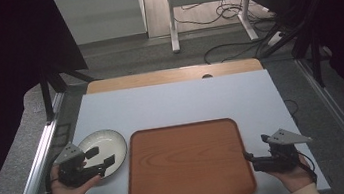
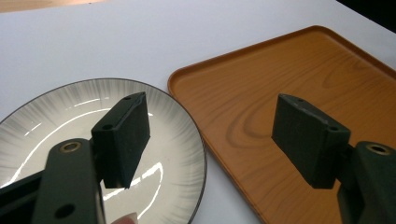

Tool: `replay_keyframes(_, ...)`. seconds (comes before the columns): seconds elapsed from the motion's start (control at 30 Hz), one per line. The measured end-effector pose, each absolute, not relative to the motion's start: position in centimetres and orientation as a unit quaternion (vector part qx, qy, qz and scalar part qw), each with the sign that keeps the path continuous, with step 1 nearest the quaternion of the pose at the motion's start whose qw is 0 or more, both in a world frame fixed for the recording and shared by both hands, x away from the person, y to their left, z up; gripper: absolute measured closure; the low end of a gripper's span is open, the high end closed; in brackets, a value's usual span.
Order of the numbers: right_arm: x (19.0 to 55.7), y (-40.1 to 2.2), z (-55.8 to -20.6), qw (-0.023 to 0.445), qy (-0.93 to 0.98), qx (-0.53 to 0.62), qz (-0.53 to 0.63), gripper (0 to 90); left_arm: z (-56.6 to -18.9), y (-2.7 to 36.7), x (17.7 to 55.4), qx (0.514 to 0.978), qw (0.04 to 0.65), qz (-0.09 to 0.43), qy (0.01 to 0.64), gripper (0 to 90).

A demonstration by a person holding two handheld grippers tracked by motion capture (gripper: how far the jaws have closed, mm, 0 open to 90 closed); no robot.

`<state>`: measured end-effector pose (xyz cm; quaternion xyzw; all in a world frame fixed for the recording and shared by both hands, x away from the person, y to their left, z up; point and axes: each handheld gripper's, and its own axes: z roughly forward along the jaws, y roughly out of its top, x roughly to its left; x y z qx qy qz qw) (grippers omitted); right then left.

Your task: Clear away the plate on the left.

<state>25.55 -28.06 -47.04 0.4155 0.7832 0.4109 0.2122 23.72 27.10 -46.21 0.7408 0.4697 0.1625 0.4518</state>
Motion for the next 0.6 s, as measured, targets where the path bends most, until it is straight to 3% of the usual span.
replay_keyframes(0.6, 25.60, -27.54, -47.28, 0.210, 0.794, 0.409, 0.398, 13.9, -46.19, 27.25, 23.36, 0.741, 0.458, 0.161, 0.464, 27.3)
